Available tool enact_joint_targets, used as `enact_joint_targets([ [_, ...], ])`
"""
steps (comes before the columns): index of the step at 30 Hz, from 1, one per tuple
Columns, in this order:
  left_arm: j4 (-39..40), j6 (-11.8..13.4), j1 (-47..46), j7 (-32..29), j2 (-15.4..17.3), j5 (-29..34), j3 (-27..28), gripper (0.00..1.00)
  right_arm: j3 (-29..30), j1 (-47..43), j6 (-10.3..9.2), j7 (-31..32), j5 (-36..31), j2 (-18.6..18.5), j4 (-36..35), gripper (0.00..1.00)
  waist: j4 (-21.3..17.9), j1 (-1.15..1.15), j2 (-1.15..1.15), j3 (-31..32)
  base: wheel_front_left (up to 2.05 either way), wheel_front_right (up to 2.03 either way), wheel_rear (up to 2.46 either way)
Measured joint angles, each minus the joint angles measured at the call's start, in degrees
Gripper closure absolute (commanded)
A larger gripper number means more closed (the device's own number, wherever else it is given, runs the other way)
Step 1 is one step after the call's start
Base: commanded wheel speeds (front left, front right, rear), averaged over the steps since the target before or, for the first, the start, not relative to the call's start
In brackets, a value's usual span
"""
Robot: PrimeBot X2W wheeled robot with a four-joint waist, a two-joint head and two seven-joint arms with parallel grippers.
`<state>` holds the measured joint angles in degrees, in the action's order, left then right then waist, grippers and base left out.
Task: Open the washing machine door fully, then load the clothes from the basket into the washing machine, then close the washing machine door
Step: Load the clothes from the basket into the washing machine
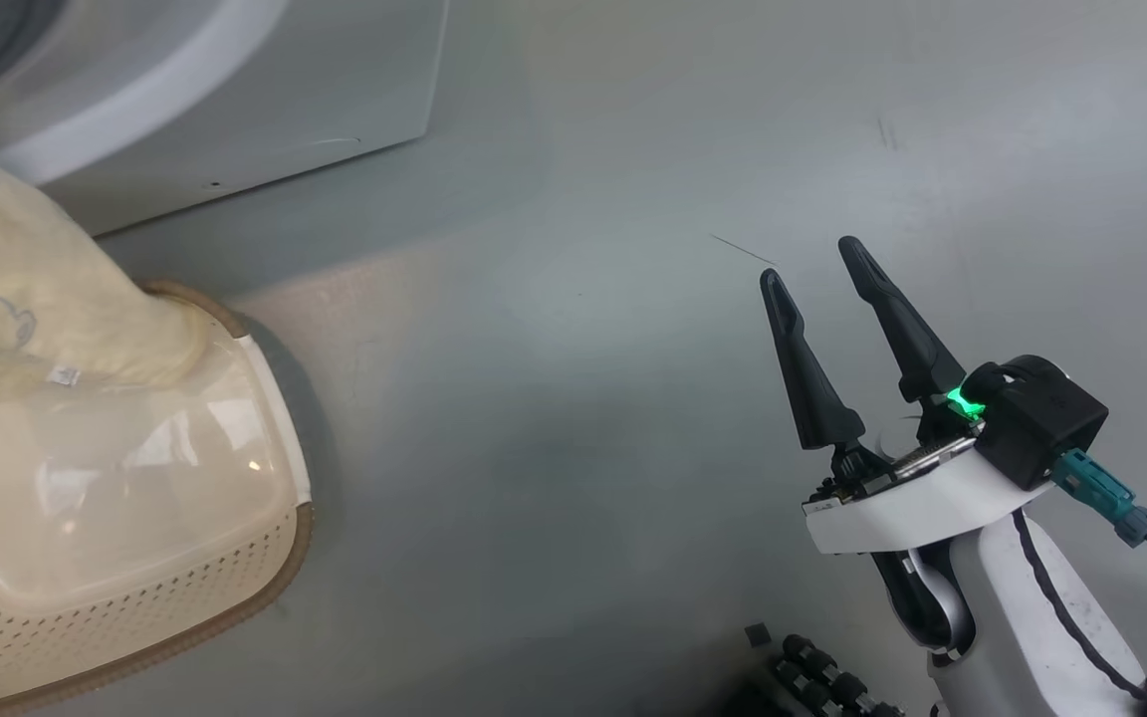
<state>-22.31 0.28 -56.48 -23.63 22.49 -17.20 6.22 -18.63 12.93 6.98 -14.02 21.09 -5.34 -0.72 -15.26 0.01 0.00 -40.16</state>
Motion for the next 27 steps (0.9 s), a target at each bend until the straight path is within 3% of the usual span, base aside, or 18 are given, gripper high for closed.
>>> enact_joint_targets([
  [5,0.0,0.2,-3.9,0.6,3.1,2.3,0.5,1.0,-0.5,0.8,0.0,-0.4,0.1,0.1,1.0,0.0,-2.3,0.0,0.0,-2.3,0.0,0.0,0.0],
  [11,1.7,1.1,-9.2,5.9,7.2,6.2,1.0,1.0,-1.1,2.8,0.0,-0.4,0.6,0.7,1.7,0.0,-4.6,0.0,0.0,-4.4,0.0,0.0,0.0],
  [27,4.6,3.5,-21.9,22.8,7.9,10.3,0.2,1.0,-2.0,4.5,0.01,-0.4,1.2,1.6,1.5,0.0,-7.2,-0.01,0.0,-7.1,0.0,0.0,0.0],
])
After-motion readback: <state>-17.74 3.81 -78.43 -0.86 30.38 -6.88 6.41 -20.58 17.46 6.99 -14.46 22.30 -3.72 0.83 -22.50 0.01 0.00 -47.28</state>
